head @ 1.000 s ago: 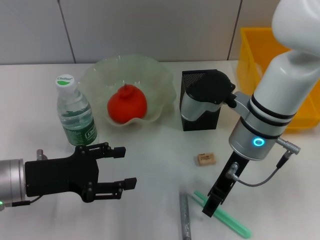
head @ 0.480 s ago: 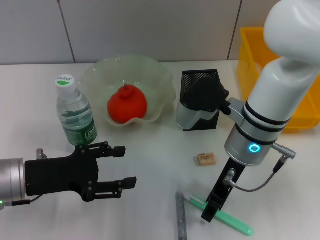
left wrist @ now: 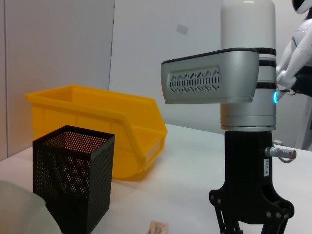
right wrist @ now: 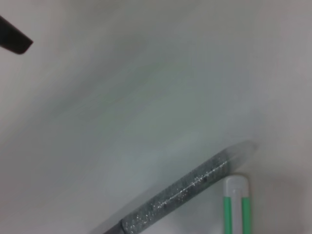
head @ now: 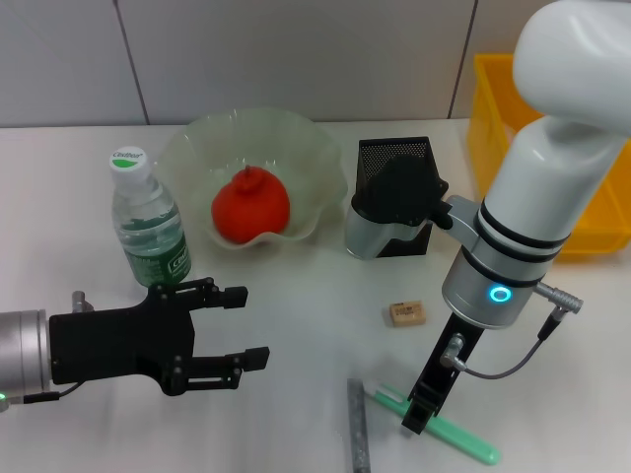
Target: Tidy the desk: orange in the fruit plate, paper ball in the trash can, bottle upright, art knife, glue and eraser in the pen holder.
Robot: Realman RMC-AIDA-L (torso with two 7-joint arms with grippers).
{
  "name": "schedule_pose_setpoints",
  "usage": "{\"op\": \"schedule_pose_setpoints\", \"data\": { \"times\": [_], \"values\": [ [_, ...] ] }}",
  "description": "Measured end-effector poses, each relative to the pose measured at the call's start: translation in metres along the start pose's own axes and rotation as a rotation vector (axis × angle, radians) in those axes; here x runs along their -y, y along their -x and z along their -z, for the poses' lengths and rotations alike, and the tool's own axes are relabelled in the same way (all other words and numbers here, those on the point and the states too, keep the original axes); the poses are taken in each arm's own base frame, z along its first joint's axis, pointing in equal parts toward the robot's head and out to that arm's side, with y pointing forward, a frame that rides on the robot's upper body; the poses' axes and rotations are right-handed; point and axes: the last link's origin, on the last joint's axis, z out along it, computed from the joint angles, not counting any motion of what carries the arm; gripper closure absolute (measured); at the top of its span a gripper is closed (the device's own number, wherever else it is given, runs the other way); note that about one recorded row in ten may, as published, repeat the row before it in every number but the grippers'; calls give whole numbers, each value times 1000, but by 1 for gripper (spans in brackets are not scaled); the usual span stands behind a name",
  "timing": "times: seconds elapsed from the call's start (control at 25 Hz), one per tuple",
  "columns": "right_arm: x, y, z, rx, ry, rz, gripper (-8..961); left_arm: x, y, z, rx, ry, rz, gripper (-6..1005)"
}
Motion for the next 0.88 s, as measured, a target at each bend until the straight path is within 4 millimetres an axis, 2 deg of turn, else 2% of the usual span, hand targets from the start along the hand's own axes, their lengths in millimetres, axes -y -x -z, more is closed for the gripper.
{"op": "schedule_pose_setpoints", "data": {
  "times": [0.12,0.32,0.88],
  "values": [
    [0,0,0,0,-1,0,542,0,0,0,0,0,-1,203],
    [0,0,0,-5,-7,3,712,1,-1,0,-2,-2,-2,205],
    [-3,2,-4,-42,-77,71,735,1,-1,0,-3,-1,0,209]
  ]
}}
